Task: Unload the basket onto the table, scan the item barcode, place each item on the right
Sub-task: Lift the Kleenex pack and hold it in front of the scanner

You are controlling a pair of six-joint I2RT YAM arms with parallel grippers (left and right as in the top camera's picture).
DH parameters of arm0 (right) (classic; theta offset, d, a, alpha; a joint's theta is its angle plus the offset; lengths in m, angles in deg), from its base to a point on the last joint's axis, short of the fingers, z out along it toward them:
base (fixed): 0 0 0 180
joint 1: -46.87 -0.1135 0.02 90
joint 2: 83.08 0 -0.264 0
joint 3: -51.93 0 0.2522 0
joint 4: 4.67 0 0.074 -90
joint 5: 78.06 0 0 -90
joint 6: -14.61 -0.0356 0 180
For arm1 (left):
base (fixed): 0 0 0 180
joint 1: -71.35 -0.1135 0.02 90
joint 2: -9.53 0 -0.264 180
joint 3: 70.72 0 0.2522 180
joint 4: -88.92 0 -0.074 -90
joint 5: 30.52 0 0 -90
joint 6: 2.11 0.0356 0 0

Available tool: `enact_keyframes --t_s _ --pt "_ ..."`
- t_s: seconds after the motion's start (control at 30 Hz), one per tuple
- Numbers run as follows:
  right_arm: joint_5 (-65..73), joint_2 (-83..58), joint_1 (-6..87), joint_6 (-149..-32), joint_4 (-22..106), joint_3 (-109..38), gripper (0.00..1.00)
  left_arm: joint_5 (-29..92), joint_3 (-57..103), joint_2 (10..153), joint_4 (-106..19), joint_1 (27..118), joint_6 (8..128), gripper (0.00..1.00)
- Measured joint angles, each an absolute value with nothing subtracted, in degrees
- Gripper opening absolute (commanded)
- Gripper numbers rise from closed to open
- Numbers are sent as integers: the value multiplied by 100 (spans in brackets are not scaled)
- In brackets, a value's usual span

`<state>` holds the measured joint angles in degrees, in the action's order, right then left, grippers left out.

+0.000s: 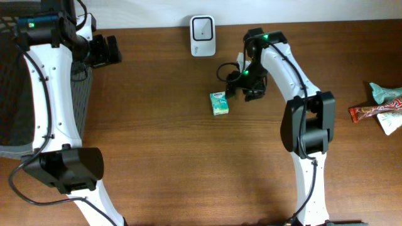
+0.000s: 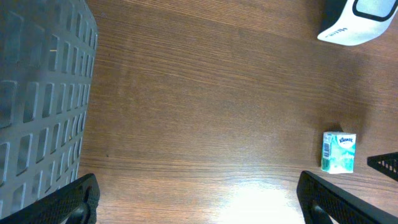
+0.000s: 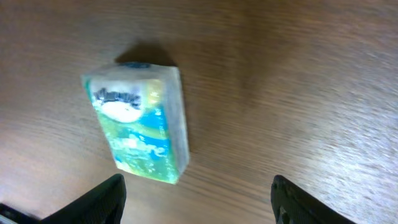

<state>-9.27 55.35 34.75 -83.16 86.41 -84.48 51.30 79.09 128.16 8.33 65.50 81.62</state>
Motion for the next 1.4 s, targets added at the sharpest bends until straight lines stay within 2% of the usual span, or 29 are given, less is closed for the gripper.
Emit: enact_keyframes --t_s 0.13,0.17,0.2,0.23,0.27,0.33,0.37,0.4,0.5,0.57,0.83,1.03,1.17,1.2,1.23,1.27,1.4 --pt "-903 5528 3119 -8242 8180 -8116 72 5130 7909 12816 835 6550 8162 99" --pt "-898 5528 3042 -8240 8097 -8013 68 5130 7909 12816 833 6550 8162 99" --pt "-896 5522 2937 -8238 7896 -7869 56 5130 7909 12816 833 6550 8162 99" --pt "-888 5522 2852 -8229 7708 -7716 36 5130 7909 12816 831 6550 8162 99" --pt "-885 5500 2793 -8222 7572 -7605 25 5128 7909 12816 835 6550 8162 99" --pt "-925 5461 2734 -8218 7308 -7447 13 5130 7909 12816 835 6550 8162 99" --pt "-938 5441 2734 -8220 7281 -7423 11 5128 7909 12816 835 6550 8162 99" --pt "-955 5432 2734 -8218 7281 -7421 12 5128 7909 12816 833 6550 8162 99" --pt "-951 5432 2734 -8194 7413 -7465 38 5130 7909 12816 835 6550 8162 99" --pt "-920 5432 2734 -8209 7489 -7504 47 5128 7909 12816 833 6550 8162 99" --pt "-885 5432 2830 -8181 7996 -8300 52 5130 7909 12816 835 6550 8162 99" --pt "-1106 5432 3252 -8176 7668 -7998 51 5130 7909 12816 833 6550 8162 99" --pt "-1493 5434 3202 -8161 7144 -7445 45 5130 7909 12816 831 6550 8162 99" --pt "-1611 5434 3191 -8161 6965 -7312 34 5130 7909 12816 833 6550 8162 99" --pt "-1788 5432 3189 -8157 6851 -7213 15 5130 7909 12816 833 6550 8162 99" --pt "-1928 5428 3187 -8165 6694 -7124 4 5130 7909 12816 833 6550 8162 99" --pt "-2120 5408 3189 -8264 6687 -7080 4 5130 7909 12816 835 6550 8162 99"
